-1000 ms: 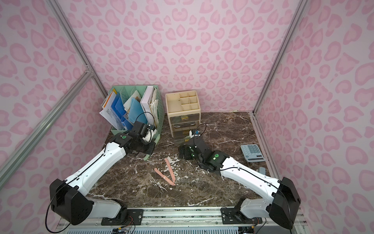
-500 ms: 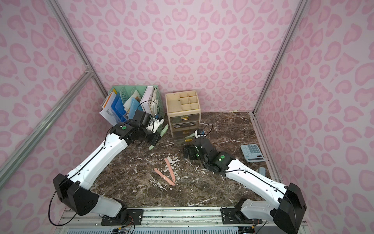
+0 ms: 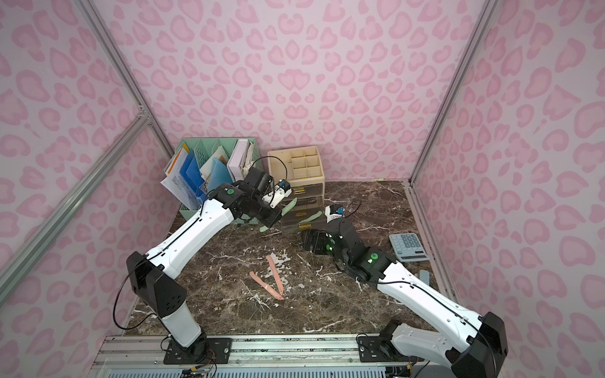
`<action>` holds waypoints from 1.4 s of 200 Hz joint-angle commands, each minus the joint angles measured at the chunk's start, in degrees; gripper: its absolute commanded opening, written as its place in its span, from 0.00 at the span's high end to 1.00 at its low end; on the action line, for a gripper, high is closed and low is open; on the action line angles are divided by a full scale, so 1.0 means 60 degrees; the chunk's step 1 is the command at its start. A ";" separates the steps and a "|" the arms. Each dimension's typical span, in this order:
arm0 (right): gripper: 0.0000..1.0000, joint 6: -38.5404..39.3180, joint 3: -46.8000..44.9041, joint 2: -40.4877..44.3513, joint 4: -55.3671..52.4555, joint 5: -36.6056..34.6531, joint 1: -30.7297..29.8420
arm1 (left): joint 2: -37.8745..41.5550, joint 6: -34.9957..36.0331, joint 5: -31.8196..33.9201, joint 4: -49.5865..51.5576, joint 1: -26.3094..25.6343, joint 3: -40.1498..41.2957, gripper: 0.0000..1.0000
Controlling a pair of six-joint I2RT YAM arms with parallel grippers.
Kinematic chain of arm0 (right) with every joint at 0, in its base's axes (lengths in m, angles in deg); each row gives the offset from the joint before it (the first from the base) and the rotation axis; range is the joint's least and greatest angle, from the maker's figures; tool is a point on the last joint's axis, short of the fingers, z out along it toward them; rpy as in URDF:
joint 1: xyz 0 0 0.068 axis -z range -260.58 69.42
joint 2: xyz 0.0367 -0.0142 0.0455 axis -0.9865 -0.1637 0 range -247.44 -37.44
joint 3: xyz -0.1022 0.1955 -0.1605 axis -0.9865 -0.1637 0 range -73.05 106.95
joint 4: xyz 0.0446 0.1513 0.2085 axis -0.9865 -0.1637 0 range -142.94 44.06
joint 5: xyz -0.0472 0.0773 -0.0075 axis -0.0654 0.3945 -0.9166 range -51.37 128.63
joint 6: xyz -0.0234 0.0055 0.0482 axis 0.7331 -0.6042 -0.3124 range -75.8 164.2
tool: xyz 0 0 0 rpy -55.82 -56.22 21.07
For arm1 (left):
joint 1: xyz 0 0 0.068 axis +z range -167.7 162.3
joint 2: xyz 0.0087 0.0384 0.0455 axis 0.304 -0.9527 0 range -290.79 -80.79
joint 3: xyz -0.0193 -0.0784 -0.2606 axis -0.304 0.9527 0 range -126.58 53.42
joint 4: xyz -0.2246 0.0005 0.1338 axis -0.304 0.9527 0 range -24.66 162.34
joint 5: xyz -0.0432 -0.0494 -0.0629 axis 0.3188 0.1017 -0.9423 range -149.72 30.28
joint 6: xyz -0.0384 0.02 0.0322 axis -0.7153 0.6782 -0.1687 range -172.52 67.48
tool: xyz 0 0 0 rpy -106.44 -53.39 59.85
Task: Place the fruit knives into the drawer by color
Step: Place the fruit knife in the drawer.
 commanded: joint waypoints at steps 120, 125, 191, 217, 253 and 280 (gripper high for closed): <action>0.04 -0.0533 -0.0535 0.1231 -0.1108 0.0065 0.0618 | -0.3297 0.1341 -0.0406 0.0250 -0.0155 -0.3573 0.80; 0.04 -0.0525 -0.0566 0.1246 -0.1103 0.0103 0.0656 | -0.3395 0.1358 -0.0440 0.0249 -0.0162 -0.3658 0.80; 0.04 -0.0466 -0.0804 0.1305 -0.1003 0.0435 0.1078 | -0.4247 0.1460 -0.0709 0.0200 -0.0159 -0.4184 0.79; 0.04 -0.0459 -0.0900 0.1290 -0.0955 0.0496 0.1167 | -0.4432 0.1460 -0.0862 0.0202 -0.0155 -0.4251 0.78; 0.04 -0.0415 -0.0953 0.1312 -0.0922 0.0621 0.1314 | -0.4542 0.1505 -0.0824 0.0132 -0.0126 -0.4236 0.75; 0.04 -0.0415 -0.1066 0.1348 -0.0860 0.0698 0.1377 | -0.4541 0.1489 -0.0906 0.0202 -0.0111 -0.4225 0.71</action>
